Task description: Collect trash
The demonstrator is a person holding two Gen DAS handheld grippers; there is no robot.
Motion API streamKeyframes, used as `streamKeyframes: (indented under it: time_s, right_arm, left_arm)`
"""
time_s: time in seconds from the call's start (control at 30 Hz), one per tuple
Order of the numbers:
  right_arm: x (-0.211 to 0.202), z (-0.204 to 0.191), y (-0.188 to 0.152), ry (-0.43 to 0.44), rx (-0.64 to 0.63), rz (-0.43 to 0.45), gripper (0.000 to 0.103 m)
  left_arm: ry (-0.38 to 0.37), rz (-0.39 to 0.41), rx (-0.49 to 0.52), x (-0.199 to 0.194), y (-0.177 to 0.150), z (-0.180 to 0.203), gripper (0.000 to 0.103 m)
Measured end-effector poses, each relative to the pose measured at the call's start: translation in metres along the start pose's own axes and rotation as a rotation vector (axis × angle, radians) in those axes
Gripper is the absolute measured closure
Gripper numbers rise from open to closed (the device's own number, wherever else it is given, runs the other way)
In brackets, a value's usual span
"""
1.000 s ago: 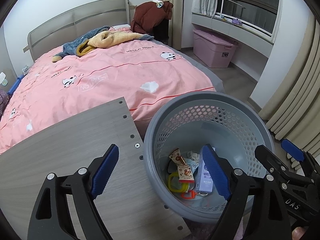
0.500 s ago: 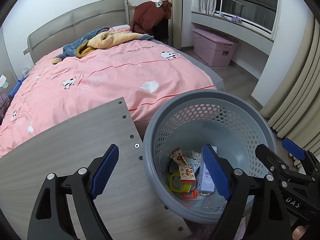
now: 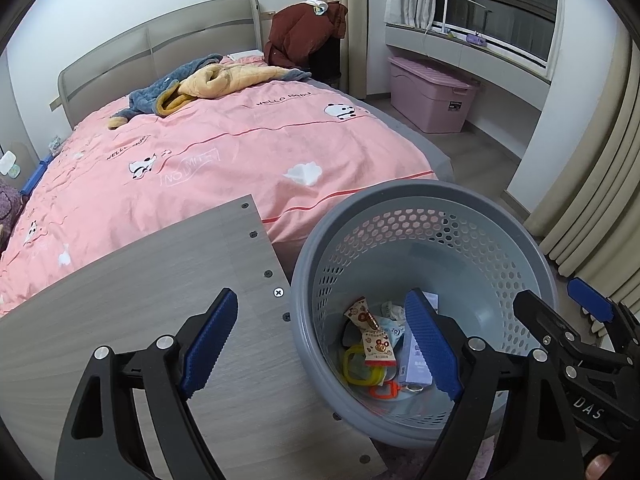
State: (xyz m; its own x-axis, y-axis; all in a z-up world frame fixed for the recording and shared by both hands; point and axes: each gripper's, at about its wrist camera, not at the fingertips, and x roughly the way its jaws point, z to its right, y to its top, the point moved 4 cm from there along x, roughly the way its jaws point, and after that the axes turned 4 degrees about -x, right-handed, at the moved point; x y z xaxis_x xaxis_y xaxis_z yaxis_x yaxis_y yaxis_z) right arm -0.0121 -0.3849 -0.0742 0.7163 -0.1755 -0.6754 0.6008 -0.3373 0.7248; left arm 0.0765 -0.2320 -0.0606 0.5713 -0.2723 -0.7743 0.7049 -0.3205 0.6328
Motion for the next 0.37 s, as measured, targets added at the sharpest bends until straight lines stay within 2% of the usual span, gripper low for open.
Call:
streamKeyframes:
  time_s: [0.37]
  right_arm:
    - [0.0013,-0.0014,-0.0007,0.002,-0.001,0.000,0.006]
  left_arm:
    - [0.003,0.001,-0.003,-0.0018,0.0007,0.0010,0.021]
